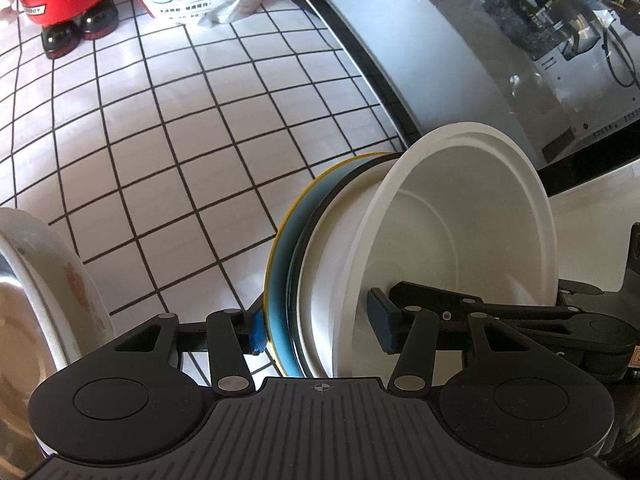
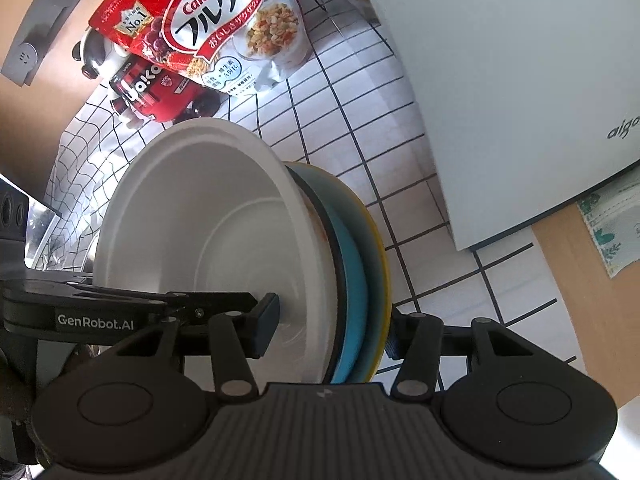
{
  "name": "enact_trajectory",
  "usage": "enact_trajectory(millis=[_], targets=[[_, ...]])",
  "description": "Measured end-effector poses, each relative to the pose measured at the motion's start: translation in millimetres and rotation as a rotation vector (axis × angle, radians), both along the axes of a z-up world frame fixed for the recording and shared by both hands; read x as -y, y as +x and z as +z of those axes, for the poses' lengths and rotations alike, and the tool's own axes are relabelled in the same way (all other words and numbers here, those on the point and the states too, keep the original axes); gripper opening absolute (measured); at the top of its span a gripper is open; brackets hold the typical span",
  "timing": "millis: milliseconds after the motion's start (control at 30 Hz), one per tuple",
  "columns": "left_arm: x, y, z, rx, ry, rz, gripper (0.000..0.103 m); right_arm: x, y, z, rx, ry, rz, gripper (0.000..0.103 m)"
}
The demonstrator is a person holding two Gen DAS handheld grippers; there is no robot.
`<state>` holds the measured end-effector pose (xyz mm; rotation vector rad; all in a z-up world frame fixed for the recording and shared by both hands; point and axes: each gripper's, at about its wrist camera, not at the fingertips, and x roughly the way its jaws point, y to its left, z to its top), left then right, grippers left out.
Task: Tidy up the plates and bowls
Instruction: 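Hold the bowl and plate stack rim with both grippers, keeping it steady, then lift the gripped bowl and plate stack with both grippers and turn it upright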
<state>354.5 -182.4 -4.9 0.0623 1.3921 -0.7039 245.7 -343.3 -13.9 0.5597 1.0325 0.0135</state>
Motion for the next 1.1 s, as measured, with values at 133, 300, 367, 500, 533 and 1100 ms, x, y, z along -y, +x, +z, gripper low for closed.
enact_trajectory(millis=[133, 300, 367, 500, 533, 1100], targets=[[-0.2, -0.2, 7.3, 0.004, -0.005, 0.003, 0.054, 0.2, -0.1, 7.6, 0.006, -0.006, -0.005, 0.052], [-1.0, 0.3, 20.8, 0.018, -0.004, 0.007, 0.054, -1.1, 0.4, 19.3, 0.013, -0.003, -0.007, 0.052], [-3.2, -0.1, 27.7, 0.029, -0.011, 0.007, 0.054, -3.4, 0.4, 25.2, 0.021, -0.006, -0.006, 0.052], [-13.5, -0.4, 42.7, 0.055, -0.039, 0.016, 0.054, -11.9, 2.4, 40.8, 0.047, -0.034, 0.005, 0.052], [-16.7, -0.5, 45.8, 0.06, -0.047, 0.022, 0.054, -14.8, 3.1, 44.6, 0.053, -0.042, 0.009, 0.052], [-169.2, 19.1, 105.9, 0.173, -0.032, 0.292, 0.055, -144.9, 84.0, 95.9, 0.155, -0.081, 0.328, 0.052]])
